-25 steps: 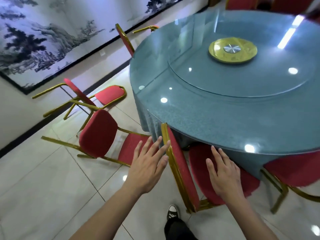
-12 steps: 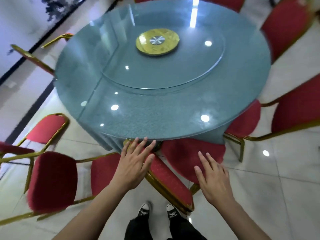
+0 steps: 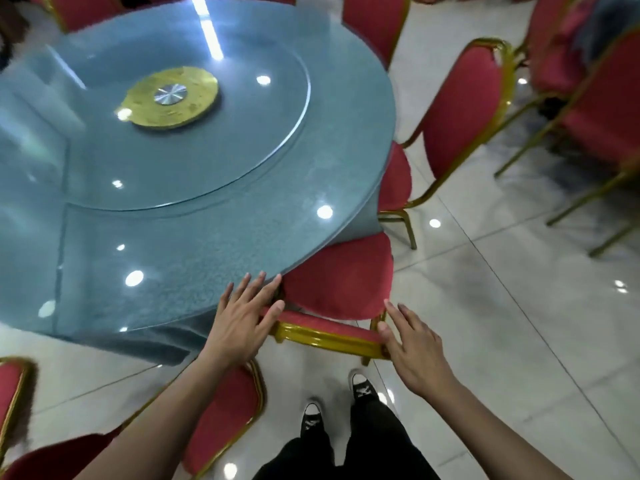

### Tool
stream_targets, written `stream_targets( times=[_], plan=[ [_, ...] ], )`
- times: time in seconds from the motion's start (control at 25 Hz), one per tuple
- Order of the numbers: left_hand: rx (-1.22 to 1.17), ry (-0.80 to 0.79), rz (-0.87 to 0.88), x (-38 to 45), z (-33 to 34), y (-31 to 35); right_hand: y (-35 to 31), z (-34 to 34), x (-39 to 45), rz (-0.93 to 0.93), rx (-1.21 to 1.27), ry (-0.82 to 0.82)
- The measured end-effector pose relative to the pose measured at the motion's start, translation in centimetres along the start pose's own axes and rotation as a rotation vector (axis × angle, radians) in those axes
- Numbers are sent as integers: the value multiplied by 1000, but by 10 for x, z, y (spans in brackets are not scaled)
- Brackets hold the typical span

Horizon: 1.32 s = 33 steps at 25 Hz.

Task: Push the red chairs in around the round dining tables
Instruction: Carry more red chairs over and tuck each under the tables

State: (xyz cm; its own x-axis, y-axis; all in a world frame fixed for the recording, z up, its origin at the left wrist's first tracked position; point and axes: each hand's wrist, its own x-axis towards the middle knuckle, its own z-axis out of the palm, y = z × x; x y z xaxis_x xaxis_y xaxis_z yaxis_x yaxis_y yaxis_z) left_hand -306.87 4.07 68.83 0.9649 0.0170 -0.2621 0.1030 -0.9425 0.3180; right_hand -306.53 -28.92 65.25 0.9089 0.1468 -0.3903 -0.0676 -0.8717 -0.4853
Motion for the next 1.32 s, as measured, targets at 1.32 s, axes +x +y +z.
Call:
stream_targets(
  times=[1.32],
  plan=[
    [-183, 180, -238, -65, 71, 65, 42, 21, -29, -137, 198, 268]
  ],
)
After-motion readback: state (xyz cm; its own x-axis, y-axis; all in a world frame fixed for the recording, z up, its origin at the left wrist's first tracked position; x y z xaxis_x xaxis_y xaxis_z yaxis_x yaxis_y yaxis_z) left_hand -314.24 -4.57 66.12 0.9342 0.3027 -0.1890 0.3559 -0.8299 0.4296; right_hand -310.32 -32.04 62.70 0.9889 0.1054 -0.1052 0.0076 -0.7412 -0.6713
